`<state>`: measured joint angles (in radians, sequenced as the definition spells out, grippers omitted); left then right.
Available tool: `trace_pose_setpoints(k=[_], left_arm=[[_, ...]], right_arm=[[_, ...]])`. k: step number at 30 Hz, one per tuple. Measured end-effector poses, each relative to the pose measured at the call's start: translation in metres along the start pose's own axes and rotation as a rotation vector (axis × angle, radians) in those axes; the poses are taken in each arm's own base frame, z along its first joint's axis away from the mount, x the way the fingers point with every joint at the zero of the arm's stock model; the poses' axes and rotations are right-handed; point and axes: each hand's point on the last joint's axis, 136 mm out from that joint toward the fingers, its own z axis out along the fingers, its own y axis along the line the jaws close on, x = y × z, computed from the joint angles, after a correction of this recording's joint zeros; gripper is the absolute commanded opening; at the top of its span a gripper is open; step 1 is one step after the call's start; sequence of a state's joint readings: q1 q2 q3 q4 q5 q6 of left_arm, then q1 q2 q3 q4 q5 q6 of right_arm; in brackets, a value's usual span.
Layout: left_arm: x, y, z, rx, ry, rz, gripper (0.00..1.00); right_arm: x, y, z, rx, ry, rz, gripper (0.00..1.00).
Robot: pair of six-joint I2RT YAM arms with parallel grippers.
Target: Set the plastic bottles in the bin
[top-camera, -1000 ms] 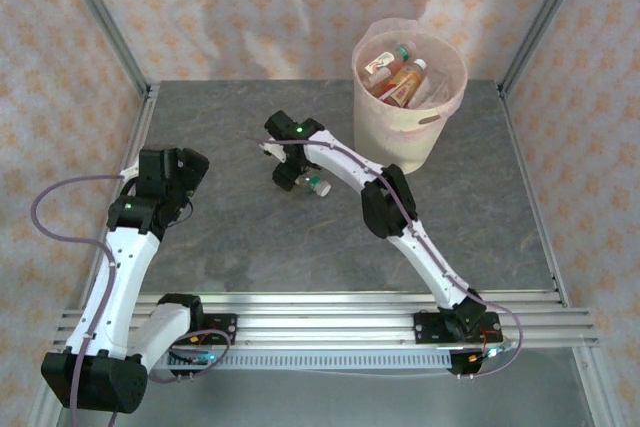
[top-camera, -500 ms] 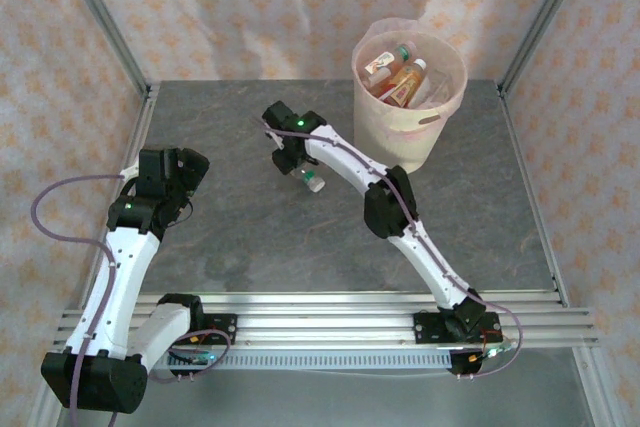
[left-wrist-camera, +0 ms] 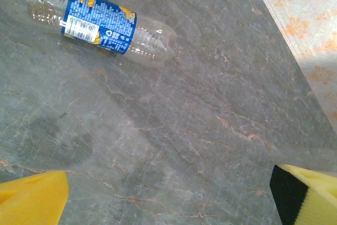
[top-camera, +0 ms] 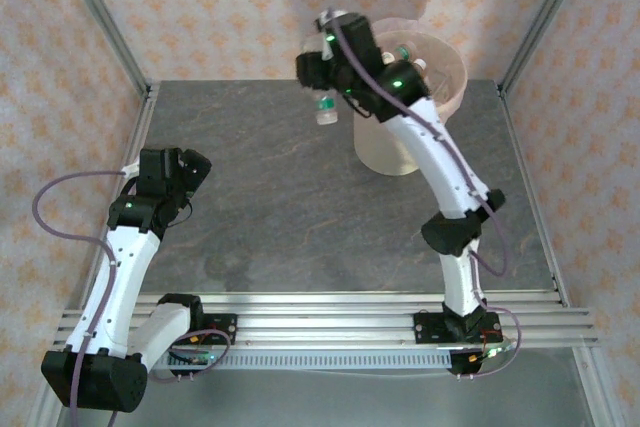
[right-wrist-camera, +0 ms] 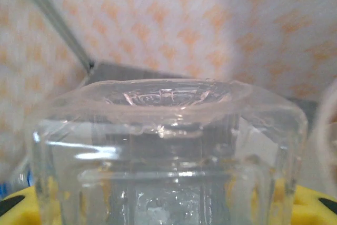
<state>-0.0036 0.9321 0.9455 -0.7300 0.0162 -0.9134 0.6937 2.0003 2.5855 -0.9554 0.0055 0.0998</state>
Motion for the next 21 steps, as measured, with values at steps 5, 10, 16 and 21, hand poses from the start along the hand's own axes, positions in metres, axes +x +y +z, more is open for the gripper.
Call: trace_pose_setpoints(k=[5, 10, 16, 21], left_arm=[[-0.001, 0.000, 0.000, -0.001, -0.003, 0.023, 1.00], [-0.001, 0.000, 0.000, 0.000, -0.003, 0.037, 1.00], [-0.001, 0.000, 0.000, 0.000, -0.003, 0.052, 1.00], [-0.001, 0.000, 0.000, 0.000, -0.003, 0.052, 1.00]], right_arm=[[-0.042, -0.056, -0.025, 0.122, -0.142, 0.144, 0.20], [-0.050, -0.115, -0.022, 0.252, -0.210, 0.278, 0.20], [-0.046, -0.180, -0.011, 0.376, -0.251, 0.429, 0.20], [-0.031, -0.222, -0.007, 0.464, -0.247, 0.511, 0.21]])
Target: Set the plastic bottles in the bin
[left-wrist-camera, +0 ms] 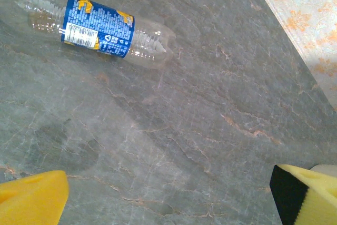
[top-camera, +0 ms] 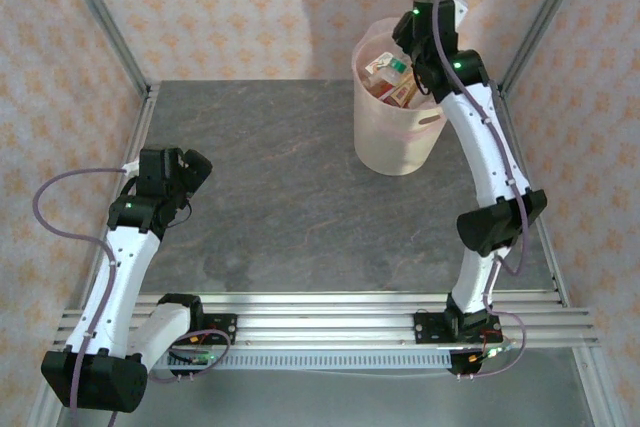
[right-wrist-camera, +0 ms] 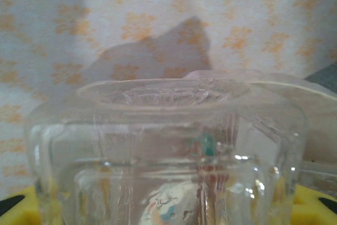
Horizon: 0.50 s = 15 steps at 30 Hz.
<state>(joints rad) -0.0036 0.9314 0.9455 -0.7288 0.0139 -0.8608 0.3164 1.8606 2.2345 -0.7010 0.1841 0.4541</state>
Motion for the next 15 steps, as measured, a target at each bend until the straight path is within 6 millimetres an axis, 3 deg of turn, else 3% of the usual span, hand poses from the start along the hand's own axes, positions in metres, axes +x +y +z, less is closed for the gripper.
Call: trace_pose_setpoints(k=[9, 15], left_arm=[[-0.001, -0.001, -0.001, 0.004, -0.002, -0.001, 1.00], [-0.003, -0.003, -0.003, 0.010, -0.007, -0.002, 1.00]], right_arm=[[0.008, -0.057, 0.016, 0.126, 0.028, 0.043, 0.25], [0.016, -0.073, 0.020, 0.170, 0.059, 0.023, 0.35]])
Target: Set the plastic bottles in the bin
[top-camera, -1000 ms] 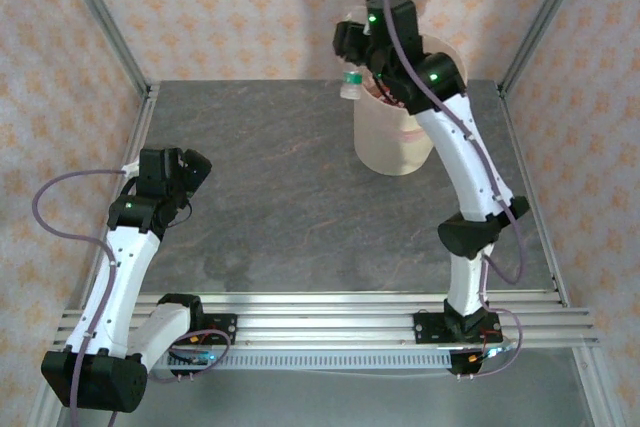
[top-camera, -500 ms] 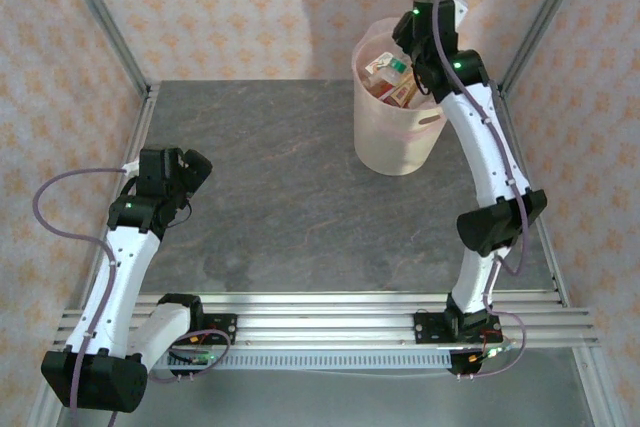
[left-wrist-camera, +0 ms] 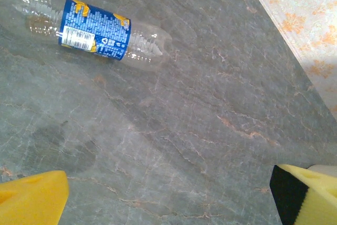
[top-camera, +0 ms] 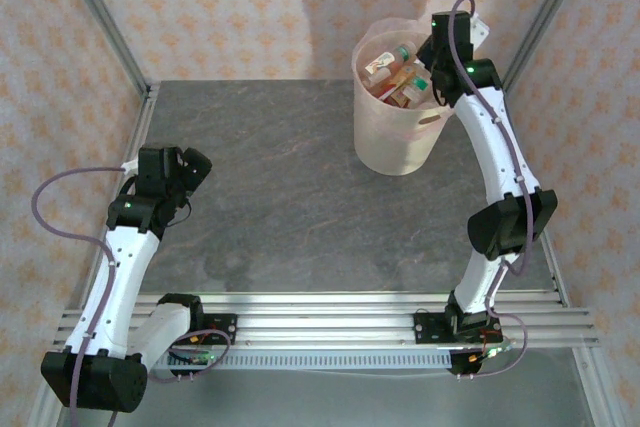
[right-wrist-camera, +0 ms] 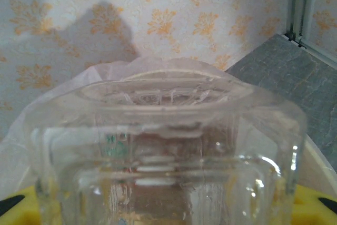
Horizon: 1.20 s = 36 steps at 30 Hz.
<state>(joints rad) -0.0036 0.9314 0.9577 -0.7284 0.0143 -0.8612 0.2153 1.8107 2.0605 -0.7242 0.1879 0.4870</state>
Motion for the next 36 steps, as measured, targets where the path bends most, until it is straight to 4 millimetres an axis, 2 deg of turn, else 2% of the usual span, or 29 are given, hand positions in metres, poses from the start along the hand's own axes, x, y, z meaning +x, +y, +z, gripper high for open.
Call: trace_pose_setpoints(k=[12, 15, 18, 22, 28, 32, 36], left_arm=[[-0.001, -0.002, -0.001, 0.005, 0.001, -0.001, 1.00], [-0.001, -0.002, -0.001, 0.005, 0.001, -0.001, 1.00], [-0.001, -0.002, -0.001, 0.006, 0.001, -0.001, 1.00], [-0.001, -0.002, -0.001, 0.005, 0.001, -0.001, 1.00], [-0.001, -0.002, -0.001, 0.006, 0.001, -0.001, 1.00], [0.000, -0.002, 0.000, 0.004, 0.001, -0.001, 1.00], [0.000, -0.002, 0.002, -0.001, 0.006, 0.000, 1.00]], right_arm=[[0.019, -0.022, 0.009, 0.112, 0.055, -0.137, 0.75], [0.016, -0.020, 0.009, 0.117, 0.059, -0.168, 0.86], [0.005, -0.010, 0.009, 0.101, 0.049, -0.192, 0.90], [-0.013, 0.005, 0.004, 0.072, 0.024, -0.211, 0.88], [-0.027, 0.013, -0.009, 0.045, 0.007, -0.240, 0.71], [-0.017, 0.008, -0.005, 0.061, 0.042, -0.270, 0.59], [0.001, -0.004, 0.006, 0.093, 0.083, -0.290, 0.55]])
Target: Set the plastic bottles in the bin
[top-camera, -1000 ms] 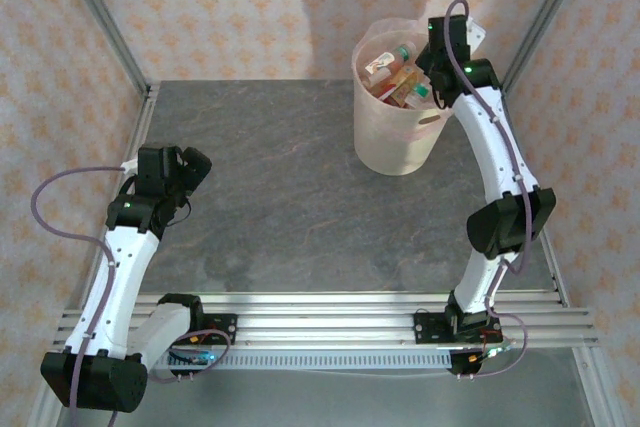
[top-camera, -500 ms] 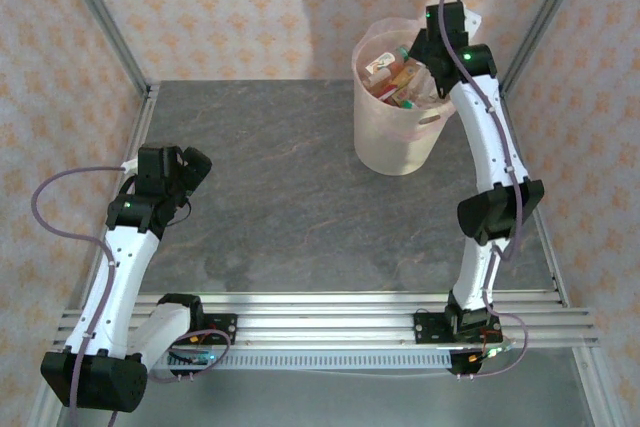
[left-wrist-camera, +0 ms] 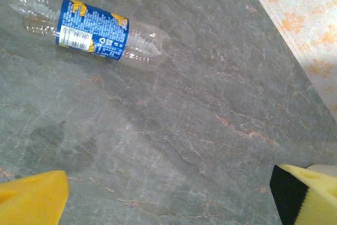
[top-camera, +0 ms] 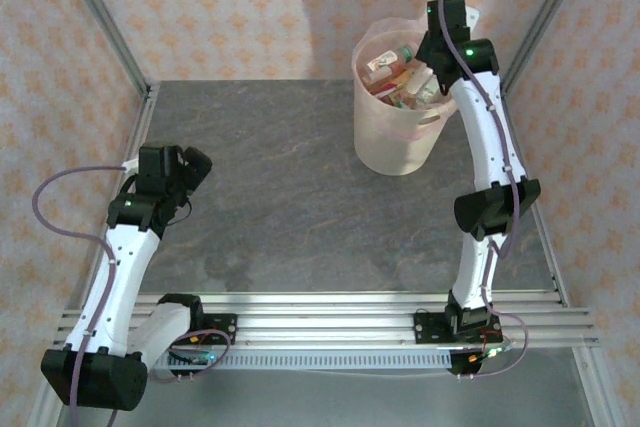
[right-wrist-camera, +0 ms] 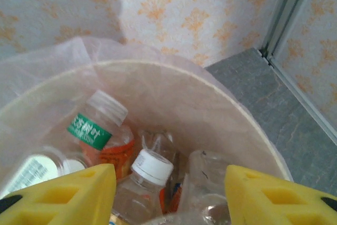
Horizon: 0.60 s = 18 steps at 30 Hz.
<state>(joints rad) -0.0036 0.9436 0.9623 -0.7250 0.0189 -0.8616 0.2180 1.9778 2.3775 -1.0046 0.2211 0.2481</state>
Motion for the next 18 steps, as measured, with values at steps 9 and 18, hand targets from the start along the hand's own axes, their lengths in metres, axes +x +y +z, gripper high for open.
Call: trace_pose_setpoints(k=[9, 18], left_arm=[[0.000, -0.001, 0.000, 0.003, 0.001, 0.000, 1.00], [0.000, -0.001, 0.000, 0.002, 0.001, 0.000, 1.00]], right_arm=[[0.020, -0.025, -0.012, 0.048, -0.005, -0.006, 0.50], [0.042, -0.024, 0.001, 0.032, 0.018, -0.017, 0.51]])
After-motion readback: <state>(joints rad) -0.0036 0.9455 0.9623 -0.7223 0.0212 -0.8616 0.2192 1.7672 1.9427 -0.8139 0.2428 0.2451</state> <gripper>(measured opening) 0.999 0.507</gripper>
